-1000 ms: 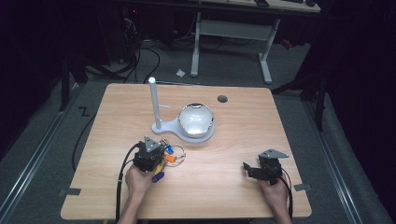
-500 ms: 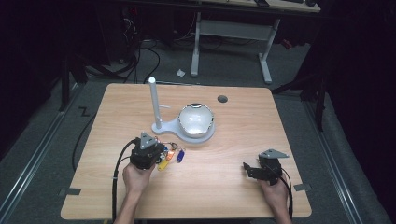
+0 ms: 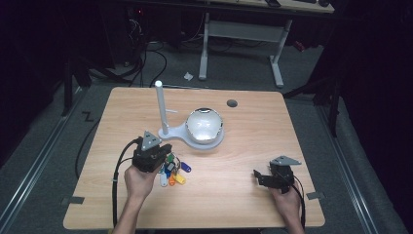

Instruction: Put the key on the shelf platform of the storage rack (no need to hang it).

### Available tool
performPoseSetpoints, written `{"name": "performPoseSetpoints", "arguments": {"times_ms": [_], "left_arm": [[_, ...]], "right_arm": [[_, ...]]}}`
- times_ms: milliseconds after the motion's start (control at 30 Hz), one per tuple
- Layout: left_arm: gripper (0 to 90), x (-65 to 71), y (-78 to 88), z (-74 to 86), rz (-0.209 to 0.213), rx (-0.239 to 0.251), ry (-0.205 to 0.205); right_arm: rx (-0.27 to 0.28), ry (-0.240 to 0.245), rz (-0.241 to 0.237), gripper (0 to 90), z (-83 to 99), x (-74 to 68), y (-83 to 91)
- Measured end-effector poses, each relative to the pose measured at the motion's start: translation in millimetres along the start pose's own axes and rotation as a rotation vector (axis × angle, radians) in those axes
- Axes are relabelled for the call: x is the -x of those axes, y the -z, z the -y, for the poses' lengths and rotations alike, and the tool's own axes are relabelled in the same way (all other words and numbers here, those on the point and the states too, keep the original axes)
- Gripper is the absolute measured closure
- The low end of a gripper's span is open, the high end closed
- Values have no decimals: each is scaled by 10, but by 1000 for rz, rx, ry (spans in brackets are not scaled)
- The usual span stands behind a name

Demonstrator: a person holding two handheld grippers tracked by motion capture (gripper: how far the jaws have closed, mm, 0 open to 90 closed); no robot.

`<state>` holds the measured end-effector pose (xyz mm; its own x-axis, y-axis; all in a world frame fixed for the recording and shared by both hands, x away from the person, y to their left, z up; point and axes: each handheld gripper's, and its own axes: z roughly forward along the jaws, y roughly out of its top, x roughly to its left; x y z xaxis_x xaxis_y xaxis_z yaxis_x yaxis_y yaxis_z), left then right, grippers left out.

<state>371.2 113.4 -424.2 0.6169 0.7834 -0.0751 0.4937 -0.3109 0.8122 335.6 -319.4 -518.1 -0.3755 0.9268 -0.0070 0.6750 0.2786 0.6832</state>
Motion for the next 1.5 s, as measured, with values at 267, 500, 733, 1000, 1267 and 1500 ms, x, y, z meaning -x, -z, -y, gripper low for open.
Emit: {"name": "performPoseSetpoints", "arguments": {"times_ms": [267, 500, 733, 1000, 1267, 1500], "left_arm": [[883, -14, 118, -123, 9, 35, -3], [883, -14, 201, -229, 39, 72, 7], [883, -1, 253, -333, 52, 90, -6], [883, 3, 339, -488, 66, 119, -19], [883, 3, 373, -637, 89, 130, -28], [883, -16, 429, -766, 113, 155, -25]], "right_arm": [[0, 0, 0, 230, 0, 0, 0], [0, 0, 0, 230, 0, 0, 0], [0, 0, 0, 230, 0, 0, 0], [0, 0, 0, 230, 0, 0, 0], [0, 0, 0, 230, 0, 0, 0], [0, 0, 0, 230, 0, 0, 0]]}}
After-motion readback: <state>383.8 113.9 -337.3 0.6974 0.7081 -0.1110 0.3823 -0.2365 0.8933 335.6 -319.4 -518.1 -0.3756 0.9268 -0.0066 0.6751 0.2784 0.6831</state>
